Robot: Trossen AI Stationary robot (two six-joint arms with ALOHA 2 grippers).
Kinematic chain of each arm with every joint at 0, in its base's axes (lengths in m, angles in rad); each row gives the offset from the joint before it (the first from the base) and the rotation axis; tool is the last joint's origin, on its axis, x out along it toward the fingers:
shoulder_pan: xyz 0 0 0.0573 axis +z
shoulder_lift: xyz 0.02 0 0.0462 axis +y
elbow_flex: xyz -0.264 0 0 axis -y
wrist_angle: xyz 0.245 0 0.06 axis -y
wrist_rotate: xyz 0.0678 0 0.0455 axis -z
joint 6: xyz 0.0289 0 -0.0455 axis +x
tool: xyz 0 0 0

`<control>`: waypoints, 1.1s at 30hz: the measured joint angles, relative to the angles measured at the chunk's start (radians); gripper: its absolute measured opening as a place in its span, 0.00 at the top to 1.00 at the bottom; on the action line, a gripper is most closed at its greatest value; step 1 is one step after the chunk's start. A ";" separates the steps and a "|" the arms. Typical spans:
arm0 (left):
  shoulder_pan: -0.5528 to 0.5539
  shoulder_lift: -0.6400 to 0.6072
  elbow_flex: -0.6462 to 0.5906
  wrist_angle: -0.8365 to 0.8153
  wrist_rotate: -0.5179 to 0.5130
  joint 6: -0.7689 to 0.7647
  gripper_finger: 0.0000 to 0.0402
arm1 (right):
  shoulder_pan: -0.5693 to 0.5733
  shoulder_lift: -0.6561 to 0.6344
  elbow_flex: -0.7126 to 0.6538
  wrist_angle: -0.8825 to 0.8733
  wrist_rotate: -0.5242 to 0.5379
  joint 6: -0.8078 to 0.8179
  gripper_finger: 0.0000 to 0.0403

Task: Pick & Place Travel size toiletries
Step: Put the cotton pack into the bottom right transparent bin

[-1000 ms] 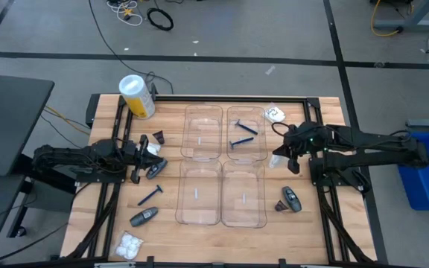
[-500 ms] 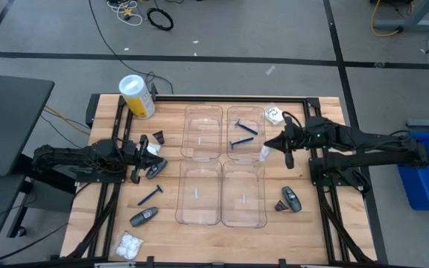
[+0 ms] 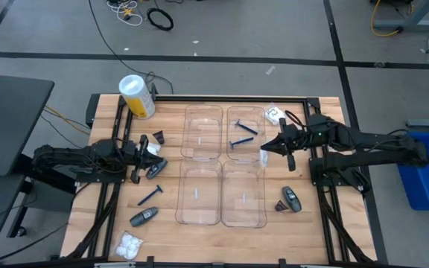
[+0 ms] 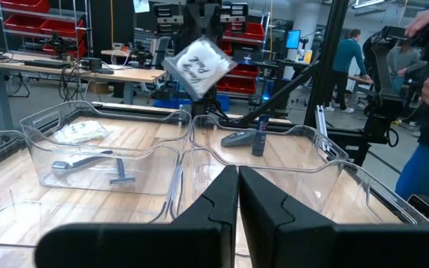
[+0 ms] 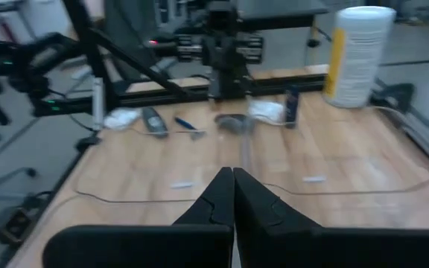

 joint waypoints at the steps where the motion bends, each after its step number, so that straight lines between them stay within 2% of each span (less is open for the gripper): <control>1: 0.000 0.000 0.000 0.000 0.000 0.000 0.94 | 0.000 0.007 0.000 0.010 -0.014 0.000 1.00; 10: 0.000 0.000 0.000 0.000 0.000 0.000 0.94 | 0.046 0.081 0.000 0.093 -0.027 0.034 1.00; 24: 0.000 0.000 0.000 0.000 0.000 0.000 0.94 | 0.182 0.333 0.000 0.299 -0.027 0.034 1.00; 33: 0.000 0.000 0.000 0.000 0.000 0.000 0.94 | 0.242 0.434 0.000 0.350 -0.027 0.034 1.00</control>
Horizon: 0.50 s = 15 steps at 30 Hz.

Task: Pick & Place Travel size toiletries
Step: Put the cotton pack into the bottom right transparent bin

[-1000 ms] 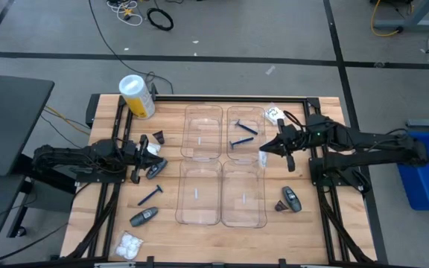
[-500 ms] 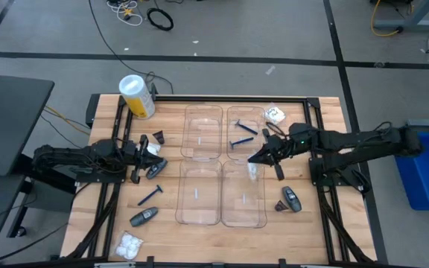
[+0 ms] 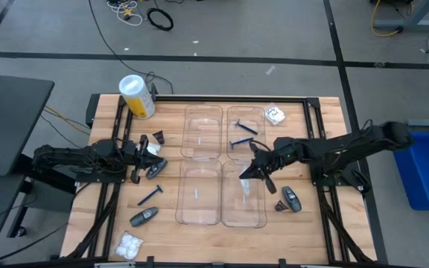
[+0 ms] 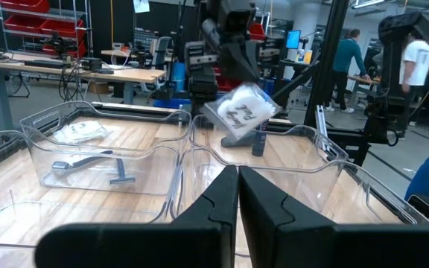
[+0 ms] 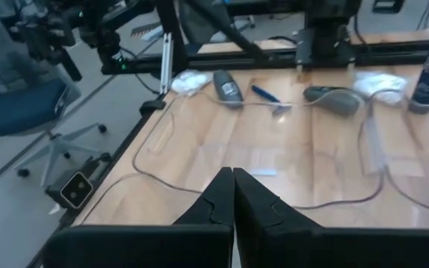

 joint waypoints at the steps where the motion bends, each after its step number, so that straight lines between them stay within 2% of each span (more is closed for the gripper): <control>1: 0.000 0.000 0.000 0.000 0.000 0.000 0.94 | 0.004 0.010 0.000 0.002 0.000 0.000 1.00; 15: 0.000 0.000 0.000 0.000 0.000 0.000 0.94 | 0.033 0.167 0.000 0.004 0.007 0.001 1.00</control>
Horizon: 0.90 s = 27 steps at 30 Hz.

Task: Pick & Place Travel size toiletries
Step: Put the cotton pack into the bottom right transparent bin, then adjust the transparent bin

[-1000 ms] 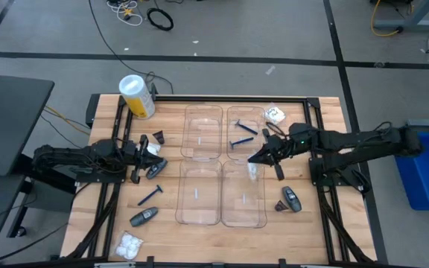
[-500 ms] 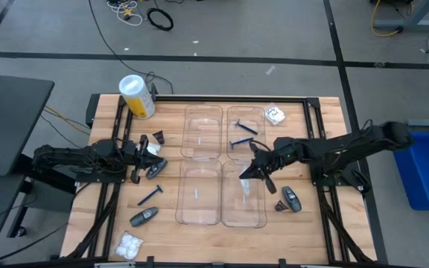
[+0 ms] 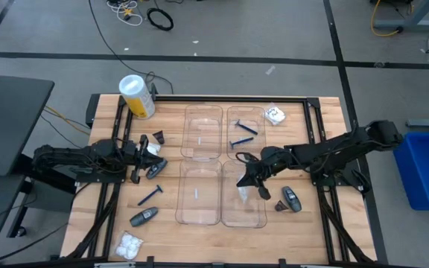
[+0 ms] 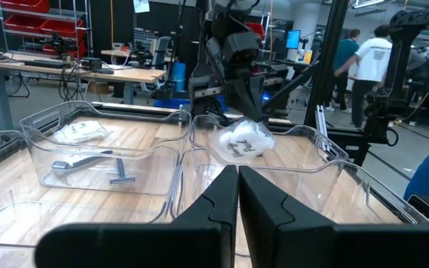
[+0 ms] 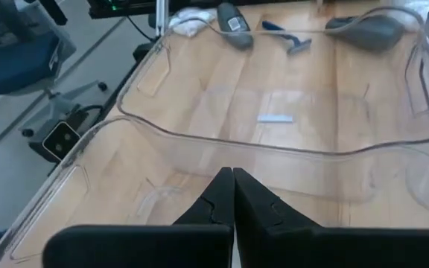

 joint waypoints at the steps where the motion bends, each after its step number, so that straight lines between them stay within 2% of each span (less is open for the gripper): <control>1: 0.000 0.000 0.000 0.000 0.000 0.000 0.94 | 0.000 0.001 0.000 -0.001 0.000 0.001 1.00; 7: 0.000 0.000 0.000 0.000 0.000 0.000 0.94 | 0.000 0.001 0.000 -0.012 0.002 0.002 0.99; 10: 0.000 0.000 0.000 0.000 0.000 0.000 0.94 | 0.000 0.001 0.000 -0.042 0.002 0.035 0.96; 21: 0.000 0.000 0.000 0.000 0.000 0.000 0.94 | -0.003 0.001 0.000 -0.091 0.002 0.082 0.65; 27: 0.000 0.000 0.000 0.000 0.000 0.000 0.94 | -0.003 0.001 0.000 -0.091 0.030 0.076 0.55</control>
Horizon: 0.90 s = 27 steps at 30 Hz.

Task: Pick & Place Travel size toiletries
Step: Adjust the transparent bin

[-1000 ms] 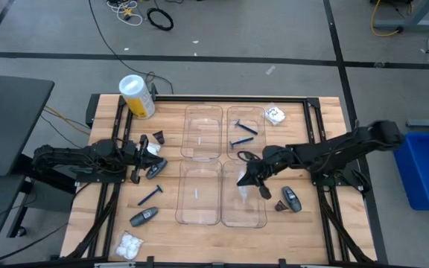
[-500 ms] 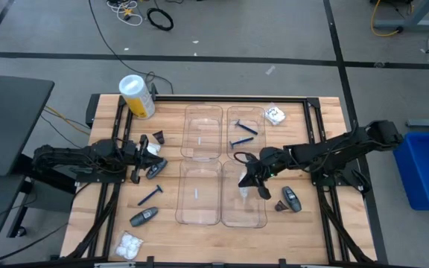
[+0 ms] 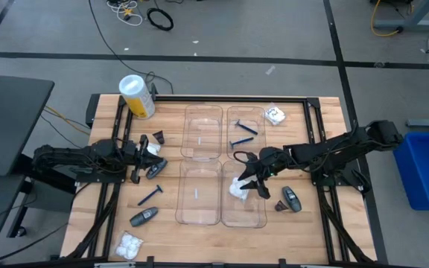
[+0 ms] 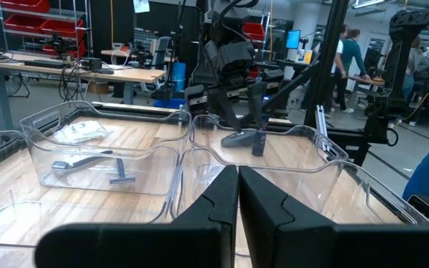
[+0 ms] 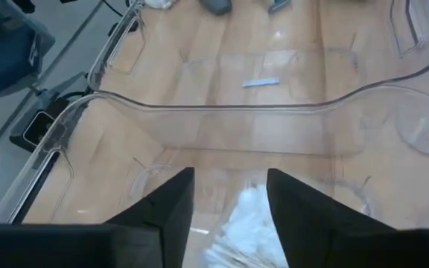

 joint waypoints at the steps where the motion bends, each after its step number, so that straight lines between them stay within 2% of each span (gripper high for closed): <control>1: 0.000 0.000 0.000 0.000 0.000 0.000 0.94 | 0.000 0.000 0.000 0.000 0.000 -0.003 0.54; 8: 0.000 0.000 0.000 0.000 0.000 0.000 0.94 | 0.000 -0.004 0.000 0.001 0.026 -0.023 0.52; 15: 0.000 0.000 0.000 0.000 0.000 0.000 0.94 | 0.000 -0.044 0.029 -0.012 0.040 -0.102 0.56; 20: 0.000 0.000 0.000 -0.001 0.000 0.000 0.94 | 0.000 -0.091 0.040 -0.033 0.087 -0.111 0.58; 27: 0.000 0.000 0.000 0.000 0.000 0.000 0.94 | 0.000 -0.145 0.040 -0.054 0.089 -0.137 0.61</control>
